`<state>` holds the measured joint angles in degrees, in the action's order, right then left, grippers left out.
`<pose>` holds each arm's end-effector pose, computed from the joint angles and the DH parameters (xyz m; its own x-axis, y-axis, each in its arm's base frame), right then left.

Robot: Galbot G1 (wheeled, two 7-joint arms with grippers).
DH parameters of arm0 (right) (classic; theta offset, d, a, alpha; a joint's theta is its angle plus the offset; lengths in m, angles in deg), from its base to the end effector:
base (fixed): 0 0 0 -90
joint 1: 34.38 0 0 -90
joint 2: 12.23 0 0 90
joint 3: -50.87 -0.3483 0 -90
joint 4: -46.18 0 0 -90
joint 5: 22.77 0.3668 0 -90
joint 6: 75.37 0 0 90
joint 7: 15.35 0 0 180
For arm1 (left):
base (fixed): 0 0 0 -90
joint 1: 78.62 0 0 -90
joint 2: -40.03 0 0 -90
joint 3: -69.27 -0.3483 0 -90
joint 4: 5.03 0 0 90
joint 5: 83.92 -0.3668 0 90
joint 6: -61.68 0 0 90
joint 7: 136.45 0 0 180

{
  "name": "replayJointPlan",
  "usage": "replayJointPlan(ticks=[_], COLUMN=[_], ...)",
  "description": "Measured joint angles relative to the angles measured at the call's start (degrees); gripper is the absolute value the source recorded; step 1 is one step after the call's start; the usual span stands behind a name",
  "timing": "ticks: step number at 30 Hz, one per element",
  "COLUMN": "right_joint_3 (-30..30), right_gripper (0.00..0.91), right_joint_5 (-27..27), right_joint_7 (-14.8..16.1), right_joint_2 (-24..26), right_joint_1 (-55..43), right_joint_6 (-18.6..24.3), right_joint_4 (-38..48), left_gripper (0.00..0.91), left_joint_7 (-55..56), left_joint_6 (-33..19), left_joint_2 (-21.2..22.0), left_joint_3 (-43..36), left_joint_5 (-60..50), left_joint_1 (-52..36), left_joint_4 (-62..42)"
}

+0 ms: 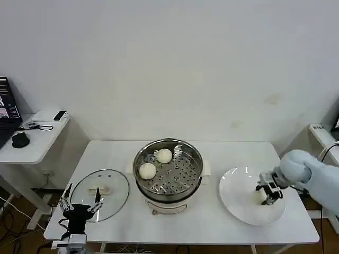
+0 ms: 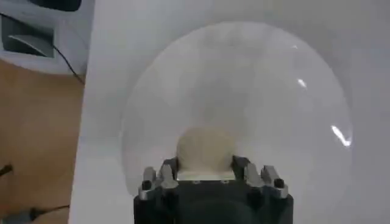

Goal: Take steamed baozi put them in steamer then cover it.

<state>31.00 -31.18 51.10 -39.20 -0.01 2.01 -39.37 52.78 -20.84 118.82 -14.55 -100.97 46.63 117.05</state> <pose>0.4642 -0.1798 -0.1669 -0.1709 -0.0735 0.9826 -0.9760 -0.1243 -0.1790 0.1692 0.0627 -0.2960 -0.9788 -0.1896 0.0771 -0.1237 0.8482 0.5150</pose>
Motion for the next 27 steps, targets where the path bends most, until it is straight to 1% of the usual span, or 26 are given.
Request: replayJointPlan(ticks=[5, 11, 19, 27], right_joint_3=[1.8, 5.5, 12.2, 17.9], right_gripper=[0.605, 0.605, 0.605, 0.605], right_joint_5=[2.5, 6.0, 10.4, 14.5], right_joint_7=[0.3, 0.2, -1.2, -4.4], right_joint_2=[-1.7, -5.7, -13.7, -24.1], right_joint_1=[-6.5, -15.1, -25.1, -29.5], right_joint_6=[-0.5, -1.4, -2.0, -0.5], right_joint_4=[0.5, 1.2, 1.2, 2.0], left_gripper=[0.907, 0.907, 0.907, 0.907], left_joint_7=[0.0, 0.0, 0.0, 0.0], left_joint_6=[0.0, 0.0, 0.0, 0.0], left_joint_2=[0.0, -0.1, 0.3, 0.7], left_joint_3=[0.2, 0.7, 1.1, 1.3], left_joint_5=[0.0, 0.1, 0.1, -0.1], left_joint_1=[0.0, 0.2, 0.2, 0.3], left_joint_4=[0.3, 0.7, 0.9, 0.8])
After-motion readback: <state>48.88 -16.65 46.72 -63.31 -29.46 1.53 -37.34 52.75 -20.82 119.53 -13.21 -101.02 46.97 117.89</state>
